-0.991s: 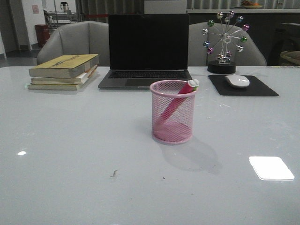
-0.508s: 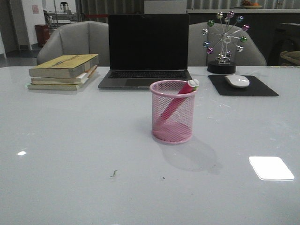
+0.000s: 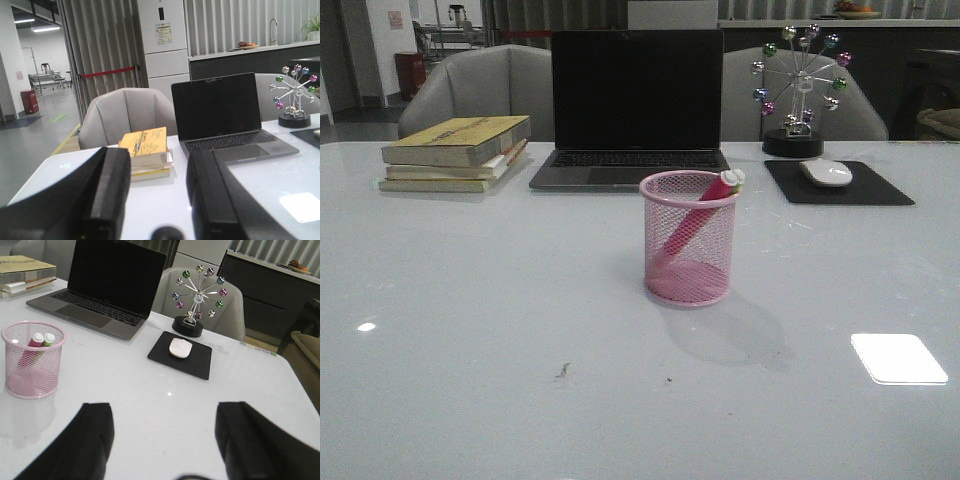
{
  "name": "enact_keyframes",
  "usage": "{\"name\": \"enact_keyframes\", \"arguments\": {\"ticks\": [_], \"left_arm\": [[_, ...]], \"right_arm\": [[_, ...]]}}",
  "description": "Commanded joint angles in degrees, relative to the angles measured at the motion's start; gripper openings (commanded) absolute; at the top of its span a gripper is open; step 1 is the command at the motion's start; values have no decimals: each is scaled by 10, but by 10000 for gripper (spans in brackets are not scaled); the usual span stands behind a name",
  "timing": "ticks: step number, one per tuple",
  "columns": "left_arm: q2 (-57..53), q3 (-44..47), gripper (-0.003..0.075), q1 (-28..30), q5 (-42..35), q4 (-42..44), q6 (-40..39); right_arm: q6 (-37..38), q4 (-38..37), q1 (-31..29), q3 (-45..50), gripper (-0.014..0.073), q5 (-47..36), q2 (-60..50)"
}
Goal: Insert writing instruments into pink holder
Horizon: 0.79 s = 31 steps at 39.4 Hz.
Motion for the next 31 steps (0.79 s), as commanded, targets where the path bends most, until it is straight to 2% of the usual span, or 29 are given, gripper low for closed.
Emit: {"name": "enact_keyframes", "arguments": {"ticks": [1, 6, 10, 11, 13, 17, 20, 31], "left_arm": [[11, -16, 352, 3, -42, -1, -5], [11, -16, 313, 3, -42, -1, -5], [11, -16, 195, 3, -41, -1, -5], [11, -16, 140, 3, -41, -1, -5], [11, -16, 84, 3, -41, -1, -5], [11, -16, 97, 3, -41, -1, -5], [11, -16, 97, 3, -41, -1, -5], [11, -16, 97, 3, -39, -1, -5]], "right_arm": [[1, -12, -2, -22, 542, -48, 11], [1, -12, -2, -22, 540, -53, 11], [1, -12, -2, -22, 481, -68, 11], [1, -12, -2, -22, 435, -72, 11], [1, -12, -2, -22, 325, -75, 11], [1, -12, -2, -22, 36, -77, 11], [1, -12, -2, -22, 87, -81, 11], [1, -12, -2, -22, 87, -82, 11]]}}
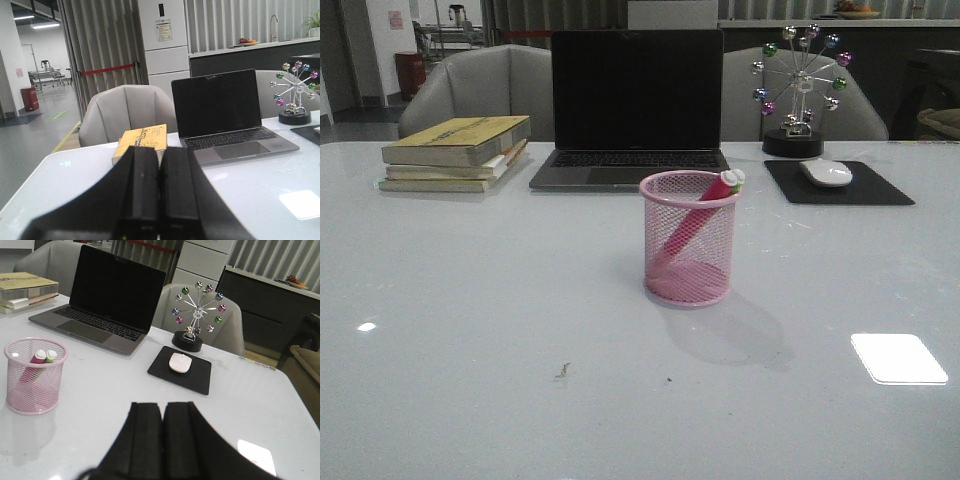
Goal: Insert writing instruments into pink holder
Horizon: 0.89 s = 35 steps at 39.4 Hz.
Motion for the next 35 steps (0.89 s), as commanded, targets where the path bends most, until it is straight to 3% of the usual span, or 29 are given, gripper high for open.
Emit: {"name": "enact_keyframes", "arguments": {"ticks": [1, 35], "left_arm": [[11, -17, 97, 0, -42, -2, -5], [9, -17, 96, -2, -47, -2, -5]], "right_arm": [[1, -11, -2, -21, 87, -52, 11], [1, -11, -2, -21, 87, -51, 11]]}}
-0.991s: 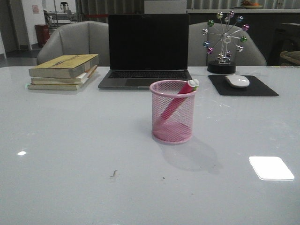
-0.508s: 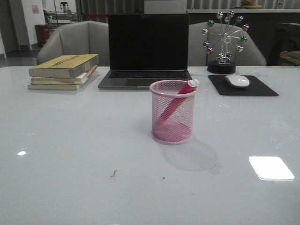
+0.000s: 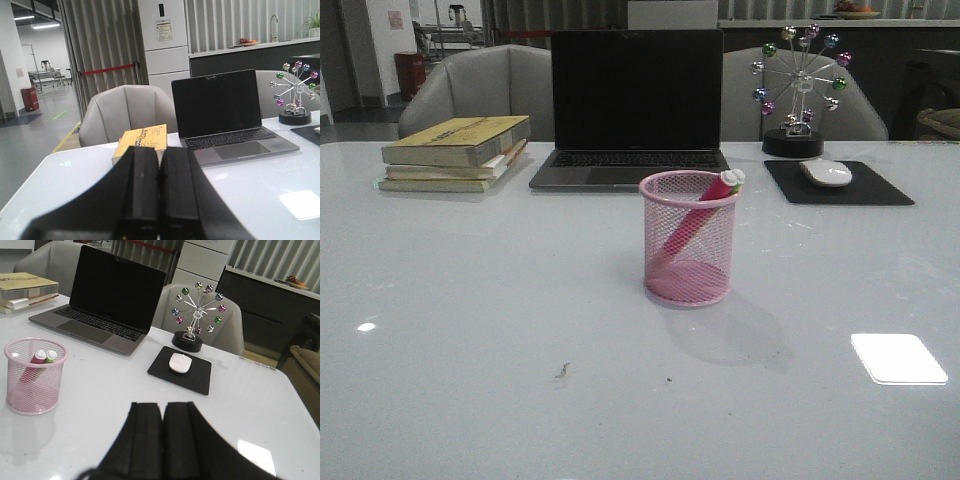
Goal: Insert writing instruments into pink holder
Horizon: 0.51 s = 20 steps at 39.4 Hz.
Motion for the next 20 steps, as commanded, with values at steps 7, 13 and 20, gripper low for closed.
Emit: {"name": "enact_keyframes", "arguments": {"ticks": [7, 13, 20], "left_arm": [[-33, 13, 97, -27, -47, -57, -9], [-93, 73, 97, -34, -47, -54, -9], [-115, 93, 96, -34, 17, -55, -9]], "right_arm": [[1, -11, -2, -21, 87, -51, 11], [1, -11, -2, -21, 87, -51, 11], [1, -11, -2, -21, 87, -50, 11]]}}
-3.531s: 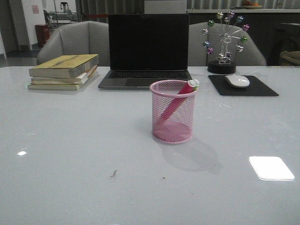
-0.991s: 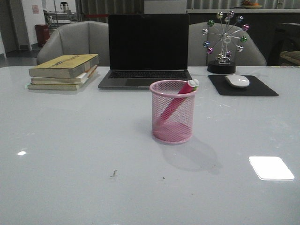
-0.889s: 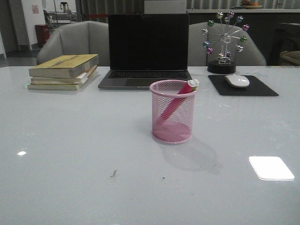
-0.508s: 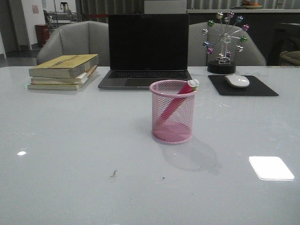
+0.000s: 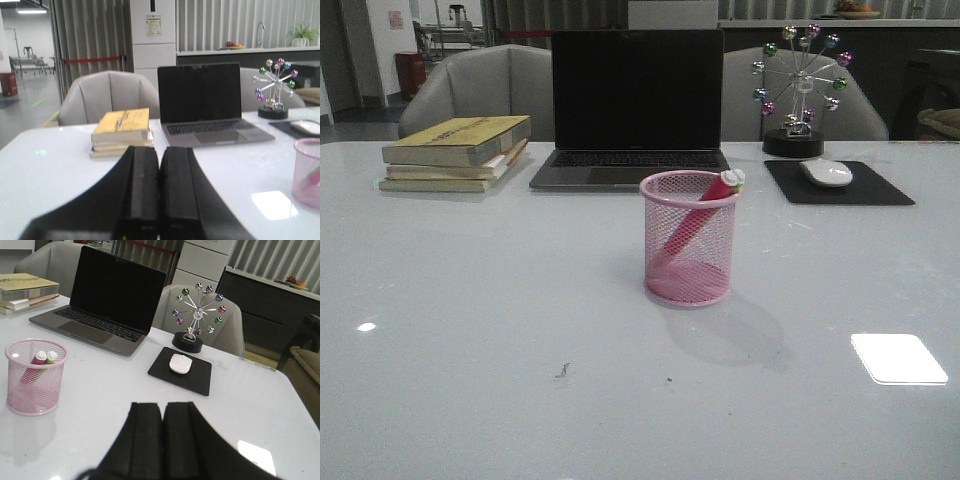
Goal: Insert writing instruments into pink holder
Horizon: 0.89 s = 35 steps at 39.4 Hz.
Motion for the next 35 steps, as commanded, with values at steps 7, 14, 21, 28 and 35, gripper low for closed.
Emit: {"name": "enact_keyframes", "arguments": {"ticks": [7, 14, 21, 28, 35], "left_arm": [[-12, 3, 96, -4, 1, -6, -7], [-11, 3, 96, -4, -43, -6, -7], [-11, 3, 96, -4, -43, -6, -7], [-11, 3, 96, -4, -42, -6, -7], [-11, 3, 97, -4, -42, -6, -7]], "right_arm": [[1, -11, -2, -21, 87, -46, 11], [1, -11, -2, -21, 87, -46, 11], [1, -11, -2, -21, 87, -46, 11], [1, -11, -2, -21, 87, -46, 11], [1, -11, -2, -21, 87, -46, 11]]}}
